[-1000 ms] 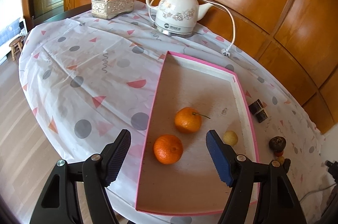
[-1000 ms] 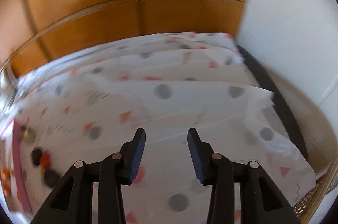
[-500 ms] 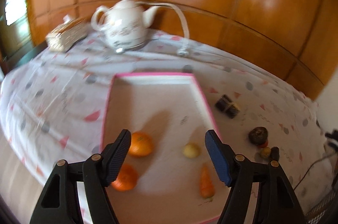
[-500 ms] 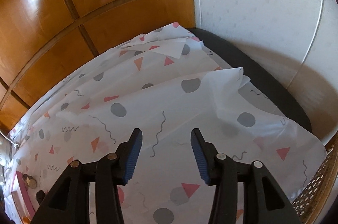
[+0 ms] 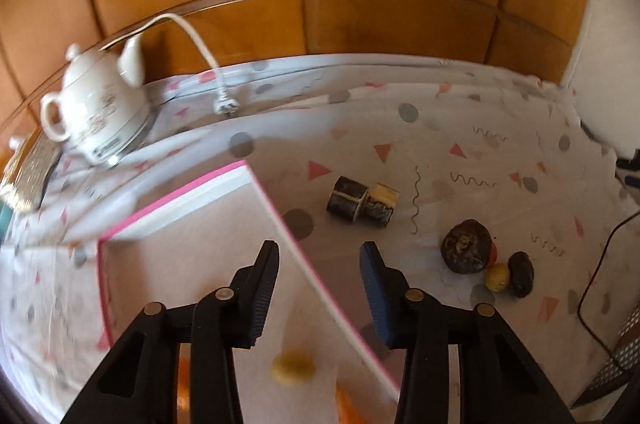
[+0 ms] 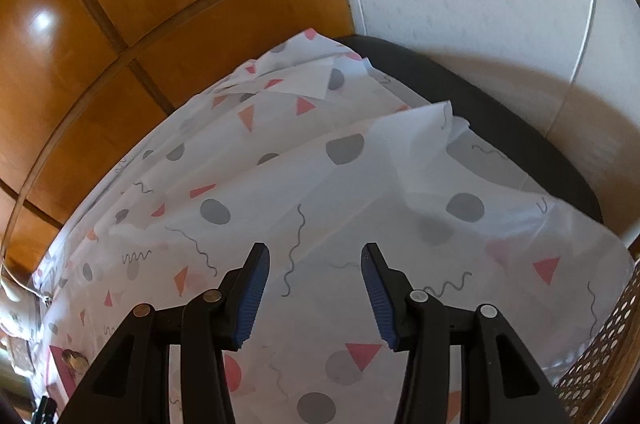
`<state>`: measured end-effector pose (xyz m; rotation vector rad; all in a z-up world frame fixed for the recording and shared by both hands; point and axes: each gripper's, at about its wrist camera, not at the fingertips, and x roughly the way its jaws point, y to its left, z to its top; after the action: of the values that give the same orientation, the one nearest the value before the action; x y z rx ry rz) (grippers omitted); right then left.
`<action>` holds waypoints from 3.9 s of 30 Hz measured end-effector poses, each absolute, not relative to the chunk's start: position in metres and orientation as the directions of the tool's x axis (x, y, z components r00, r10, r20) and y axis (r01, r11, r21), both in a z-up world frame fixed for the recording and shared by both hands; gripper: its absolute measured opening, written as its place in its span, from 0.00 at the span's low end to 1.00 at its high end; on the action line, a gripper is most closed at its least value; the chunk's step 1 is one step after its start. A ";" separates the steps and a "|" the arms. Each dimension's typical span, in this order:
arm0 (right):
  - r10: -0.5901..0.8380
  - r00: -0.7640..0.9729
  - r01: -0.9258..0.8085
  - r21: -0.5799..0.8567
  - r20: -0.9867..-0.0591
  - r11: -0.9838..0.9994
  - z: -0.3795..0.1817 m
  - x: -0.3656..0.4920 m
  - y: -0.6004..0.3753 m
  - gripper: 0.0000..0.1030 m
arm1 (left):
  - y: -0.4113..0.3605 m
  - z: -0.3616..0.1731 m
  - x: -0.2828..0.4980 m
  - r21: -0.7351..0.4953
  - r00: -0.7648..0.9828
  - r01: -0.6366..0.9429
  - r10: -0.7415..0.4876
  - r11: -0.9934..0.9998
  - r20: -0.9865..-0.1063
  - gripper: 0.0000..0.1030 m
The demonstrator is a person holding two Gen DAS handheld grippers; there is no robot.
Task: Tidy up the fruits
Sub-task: 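Reach the left gripper to the dark cylindrical piece and grasp it, then carry the dark cylinder into the pink tray and open the left gripper, then withdraw the open left gripper from the tray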
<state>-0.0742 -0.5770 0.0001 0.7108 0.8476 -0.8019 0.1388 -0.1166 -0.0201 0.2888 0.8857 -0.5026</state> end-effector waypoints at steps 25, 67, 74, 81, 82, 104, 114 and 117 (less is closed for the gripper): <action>-0.274 0.410 0.799 0.197 -0.870 0.569 -0.010 -0.058 -0.569 0.47 | -0.158 -0.058 0.200 -0.031 0.358 0.662 -0.352 0.749 -0.865 0.27; -0.235 0.416 0.774 0.206 -0.878 0.599 -0.012 -0.056 -0.559 0.47 | -0.024 -0.062 0.155 -0.020 0.474 0.322 -0.180 0.946 -0.862 0.37; -0.236 0.407 0.771 0.193 -0.883 0.606 -0.014 -0.054 -0.558 0.47 | 0.007 -0.053 0.180 -0.074 0.523 0.126 -0.130 0.989 -0.843 0.37; -0.235 0.401 0.771 0.188 -0.885 0.608 -0.015 -0.052 -0.559 0.47 | 0.021 -0.051 0.180 -0.082 0.545 0.047 -0.094 0.996 -0.833 0.38; -0.235 0.401 0.771 0.188 -0.885 0.608 -0.015 -0.052 -0.558 0.47 | 0.022 -0.051 0.177 -0.088 0.545 0.044 -0.098 0.995 -0.832 0.38; -0.233 0.414 0.765 0.198 -0.880 0.613 -0.012 -0.055 -0.555 0.47 | 0.010 -0.015 0.072 -0.060 0.657 0.045 -0.075 0.997 -0.750 0.66; -0.233 0.418 0.763 0.201 -0.878 0.614 -0.011 -0.055 -0.554 0.47 | 0.006 -0.014 0.043 -0.054 0.672 0.048 -0.072 0.997 -0.737 0.72; -0.219 0.425 0.747 0.203 -0.878 0.633 -0.012 -0.052 -0.550 0.47 | 0.006 -0.018 0.039 -0.053 0.665 0.049 -0.072 0.997 -0.744 0.72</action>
<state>-0.0524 -0.5503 -0.0115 0.6458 0.9485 -0.6597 0.0386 0.0058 -0.0184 -0.0298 0.8409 -0.0684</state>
